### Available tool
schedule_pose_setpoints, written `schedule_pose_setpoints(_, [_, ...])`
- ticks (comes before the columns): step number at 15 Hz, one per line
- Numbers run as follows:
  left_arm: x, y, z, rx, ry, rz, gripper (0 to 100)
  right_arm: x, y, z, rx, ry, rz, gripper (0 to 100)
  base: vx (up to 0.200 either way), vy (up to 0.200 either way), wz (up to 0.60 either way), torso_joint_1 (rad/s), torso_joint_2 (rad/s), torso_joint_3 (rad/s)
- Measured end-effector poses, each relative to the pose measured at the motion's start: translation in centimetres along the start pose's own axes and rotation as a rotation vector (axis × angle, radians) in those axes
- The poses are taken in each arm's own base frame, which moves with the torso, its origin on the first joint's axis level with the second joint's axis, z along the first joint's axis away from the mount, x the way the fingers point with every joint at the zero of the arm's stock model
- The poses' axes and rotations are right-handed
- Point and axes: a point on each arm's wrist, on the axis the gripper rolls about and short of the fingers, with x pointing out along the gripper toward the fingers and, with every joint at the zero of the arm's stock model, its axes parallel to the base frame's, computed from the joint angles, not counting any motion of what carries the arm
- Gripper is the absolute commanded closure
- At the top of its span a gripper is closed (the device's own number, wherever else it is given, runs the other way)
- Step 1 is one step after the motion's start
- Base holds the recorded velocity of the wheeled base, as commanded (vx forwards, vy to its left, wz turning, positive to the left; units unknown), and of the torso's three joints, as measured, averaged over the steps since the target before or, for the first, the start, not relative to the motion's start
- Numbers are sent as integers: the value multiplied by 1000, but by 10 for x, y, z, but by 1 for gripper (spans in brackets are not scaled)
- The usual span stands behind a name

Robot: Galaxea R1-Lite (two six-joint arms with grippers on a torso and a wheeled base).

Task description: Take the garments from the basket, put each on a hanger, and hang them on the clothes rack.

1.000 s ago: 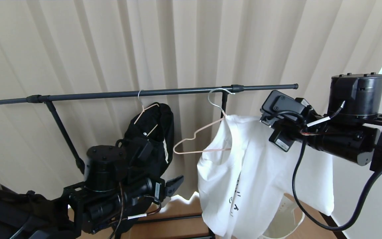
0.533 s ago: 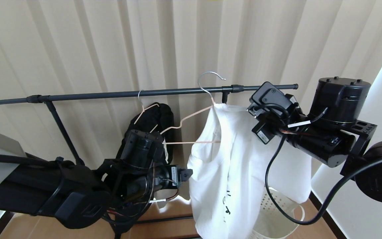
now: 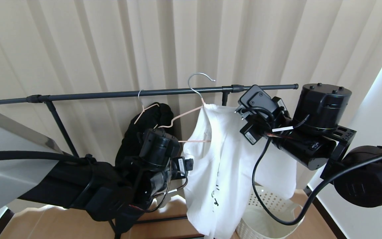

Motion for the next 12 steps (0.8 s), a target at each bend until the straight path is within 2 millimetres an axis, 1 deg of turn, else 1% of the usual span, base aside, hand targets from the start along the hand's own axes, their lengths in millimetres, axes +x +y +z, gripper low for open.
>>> schedule_pose_setpoints(5, [13,-4,1,-36,-95,63,0,-2,5,3,-1,-10,16,100,0,0,0,0,0,0])
schedule_pose_setpoints(7, [19,-2,-1,-32,-123,124,0,-4,5,5,0,-18,15,100,0,0,0,0,0,0])
schedule_pose_setpoints(12, [29,-3,-3,-30,-185,167,0,-7,1,10,19,-32,6,100,0,0,0,0,0,0])
